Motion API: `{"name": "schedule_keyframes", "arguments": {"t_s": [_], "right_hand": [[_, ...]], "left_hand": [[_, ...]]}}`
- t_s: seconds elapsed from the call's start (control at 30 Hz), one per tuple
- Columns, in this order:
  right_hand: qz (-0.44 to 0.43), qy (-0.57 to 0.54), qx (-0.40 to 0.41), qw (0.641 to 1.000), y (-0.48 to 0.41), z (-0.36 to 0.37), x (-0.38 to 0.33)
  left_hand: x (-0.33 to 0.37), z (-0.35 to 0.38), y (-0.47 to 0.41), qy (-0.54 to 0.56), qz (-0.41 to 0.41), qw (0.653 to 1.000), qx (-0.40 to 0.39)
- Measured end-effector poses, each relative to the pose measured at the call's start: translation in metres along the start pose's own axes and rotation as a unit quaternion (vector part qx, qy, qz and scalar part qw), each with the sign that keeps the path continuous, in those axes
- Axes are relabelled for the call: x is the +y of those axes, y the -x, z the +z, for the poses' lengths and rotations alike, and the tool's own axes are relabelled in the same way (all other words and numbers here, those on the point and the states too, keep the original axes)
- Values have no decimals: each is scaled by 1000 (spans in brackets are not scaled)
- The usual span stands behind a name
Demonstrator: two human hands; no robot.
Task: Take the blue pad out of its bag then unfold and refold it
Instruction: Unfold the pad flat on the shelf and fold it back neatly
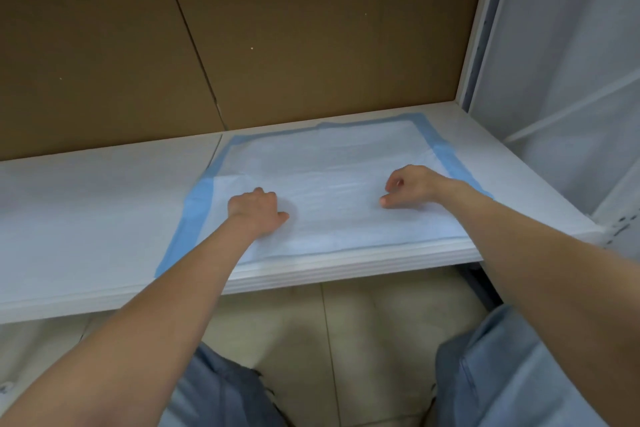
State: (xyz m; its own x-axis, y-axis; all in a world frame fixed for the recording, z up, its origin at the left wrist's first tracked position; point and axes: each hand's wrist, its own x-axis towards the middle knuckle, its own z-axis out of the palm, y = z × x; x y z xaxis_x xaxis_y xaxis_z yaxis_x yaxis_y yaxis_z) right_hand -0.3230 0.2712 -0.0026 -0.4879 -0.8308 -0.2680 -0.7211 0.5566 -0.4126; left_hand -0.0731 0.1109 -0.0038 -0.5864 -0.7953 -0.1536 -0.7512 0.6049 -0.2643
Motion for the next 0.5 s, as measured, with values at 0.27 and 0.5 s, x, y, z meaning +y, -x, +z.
{"name": "schedule_keyframes", "arguments": {"t_s": [0.27, 0.5], "right_hand": [[-22, -25, -114, 993, 41, 1, -7], [-35, 69, -49, 996, 46, 9, -17]], "left_hand": [[-13, -1, 36, 248, 109, 955, -125], [-14, 0, 43, 202, 178, 961, -68]]}}
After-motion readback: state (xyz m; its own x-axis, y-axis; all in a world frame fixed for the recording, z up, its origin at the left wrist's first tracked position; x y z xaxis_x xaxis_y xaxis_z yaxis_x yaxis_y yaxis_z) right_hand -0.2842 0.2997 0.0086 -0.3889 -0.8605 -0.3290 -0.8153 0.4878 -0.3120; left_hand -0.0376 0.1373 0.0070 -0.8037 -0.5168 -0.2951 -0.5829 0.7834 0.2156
